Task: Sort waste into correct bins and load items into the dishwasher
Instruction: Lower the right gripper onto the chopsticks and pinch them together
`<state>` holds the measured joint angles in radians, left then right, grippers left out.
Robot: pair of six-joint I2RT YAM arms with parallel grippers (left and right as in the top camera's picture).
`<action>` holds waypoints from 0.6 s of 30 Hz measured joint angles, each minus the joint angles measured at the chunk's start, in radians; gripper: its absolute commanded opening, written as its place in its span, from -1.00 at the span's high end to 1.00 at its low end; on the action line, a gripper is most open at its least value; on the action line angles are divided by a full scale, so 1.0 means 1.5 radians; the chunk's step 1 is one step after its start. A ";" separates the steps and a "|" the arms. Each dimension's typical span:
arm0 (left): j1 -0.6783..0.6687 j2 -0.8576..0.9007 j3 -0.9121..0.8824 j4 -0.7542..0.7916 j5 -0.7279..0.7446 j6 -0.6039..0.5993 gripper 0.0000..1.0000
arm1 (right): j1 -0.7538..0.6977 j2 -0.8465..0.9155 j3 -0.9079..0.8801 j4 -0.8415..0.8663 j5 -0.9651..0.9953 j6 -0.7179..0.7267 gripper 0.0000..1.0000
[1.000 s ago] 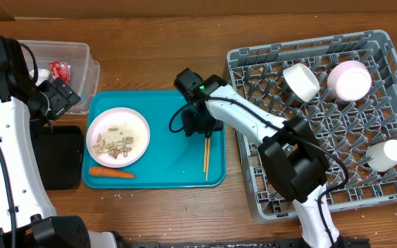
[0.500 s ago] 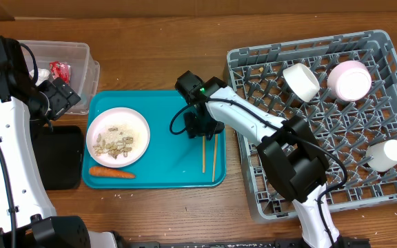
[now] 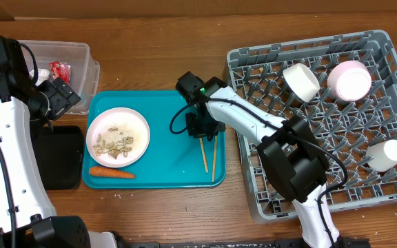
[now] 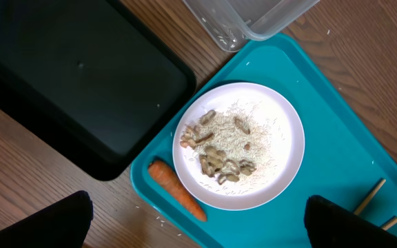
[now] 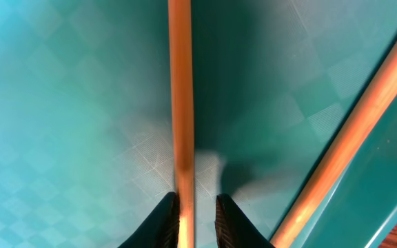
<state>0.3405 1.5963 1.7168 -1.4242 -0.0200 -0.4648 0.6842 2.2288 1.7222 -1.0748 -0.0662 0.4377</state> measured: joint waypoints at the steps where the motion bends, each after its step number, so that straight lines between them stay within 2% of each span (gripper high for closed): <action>1: 0.000 0.000 0.000 0.000 0.000 0.000 -1.00 | 0.000 0.000 -0.002 0.001 0.000 0.000 0.58; 6: 0.000 0.000 0.000 0.000 0.000 0.000 -1.00 | 0.000 -0.001 -0.018 0.005 0.002 0.002 0.58; 9: 0.000 0.000 0.000 0.000 0.000 0.000 -1.00 | 0.000 -0.005 -0.026 0.009 0.003 0.002 0.74; 13: 0.000 0.000 0.000 0.000 0.000 0.000 -1.00 | 0.000 -0.007 -0.029 0.012 0.005 0.004 0.85; 18: 0.000 0.000 0.000 0.000 0.000 0.000 -1.00 | 0.000 -0.008 -0.029 0.013 0.005 0.004 0.87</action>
<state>0.3405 1.5963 1.7168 -1.4242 -0.0200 -0.4648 0.6842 2.2169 1.6791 -1.0557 -0.0589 0.4438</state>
